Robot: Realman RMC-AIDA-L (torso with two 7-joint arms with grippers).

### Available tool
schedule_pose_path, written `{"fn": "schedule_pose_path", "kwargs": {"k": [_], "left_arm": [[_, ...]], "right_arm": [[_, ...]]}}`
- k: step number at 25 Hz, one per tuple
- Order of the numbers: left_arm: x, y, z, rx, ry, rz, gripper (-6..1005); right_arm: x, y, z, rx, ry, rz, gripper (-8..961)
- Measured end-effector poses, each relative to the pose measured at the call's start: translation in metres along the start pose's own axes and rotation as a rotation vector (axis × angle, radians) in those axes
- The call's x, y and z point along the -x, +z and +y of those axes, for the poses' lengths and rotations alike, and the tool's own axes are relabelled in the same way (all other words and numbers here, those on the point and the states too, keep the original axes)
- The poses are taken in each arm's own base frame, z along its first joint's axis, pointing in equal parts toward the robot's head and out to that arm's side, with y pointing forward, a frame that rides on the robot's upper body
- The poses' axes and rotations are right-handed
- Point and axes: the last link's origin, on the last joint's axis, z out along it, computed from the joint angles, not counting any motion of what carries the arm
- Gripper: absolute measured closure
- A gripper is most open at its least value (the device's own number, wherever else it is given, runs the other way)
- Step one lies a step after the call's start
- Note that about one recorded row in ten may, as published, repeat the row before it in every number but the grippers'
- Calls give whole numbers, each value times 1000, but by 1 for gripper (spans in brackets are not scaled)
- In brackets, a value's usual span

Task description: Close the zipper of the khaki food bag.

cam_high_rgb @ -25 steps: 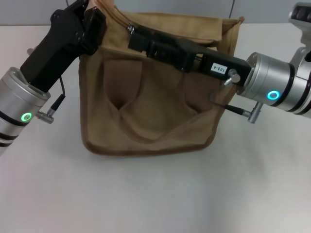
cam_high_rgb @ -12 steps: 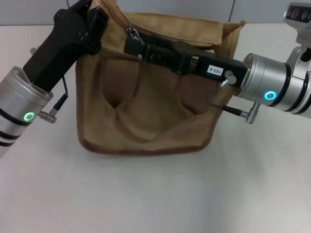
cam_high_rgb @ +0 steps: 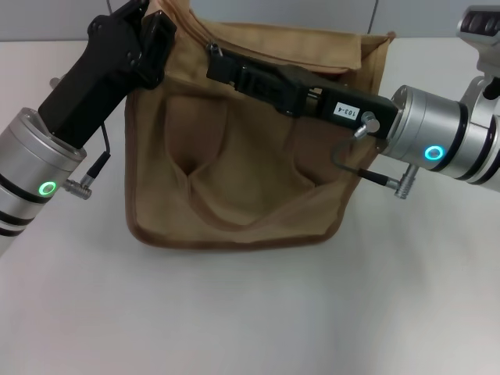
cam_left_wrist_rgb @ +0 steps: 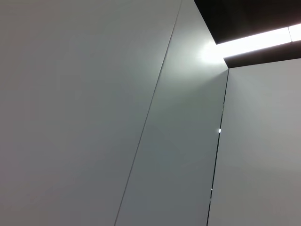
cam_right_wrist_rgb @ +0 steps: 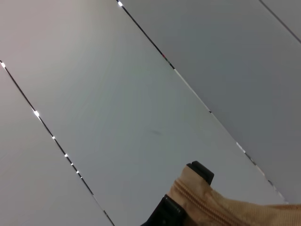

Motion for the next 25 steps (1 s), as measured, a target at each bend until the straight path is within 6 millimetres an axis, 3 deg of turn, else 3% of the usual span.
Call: {"fn": "schedule_pose_path", "kwargs": {"k": [6, 14, 25], "left_arm": [[0, 0, 0, 1, 0, 1, 922], [0, -1, 0, -4, 0, 4, 916], [-2, -6, -3, -26, 8, 11, 908]], "right_arm": [[0, -1, 0, -2, 2, -2, 577], [-1, -4, -3, -26, -1, -10, 954], [-8, -35, -5, -86, 8, -51, 955]]}}
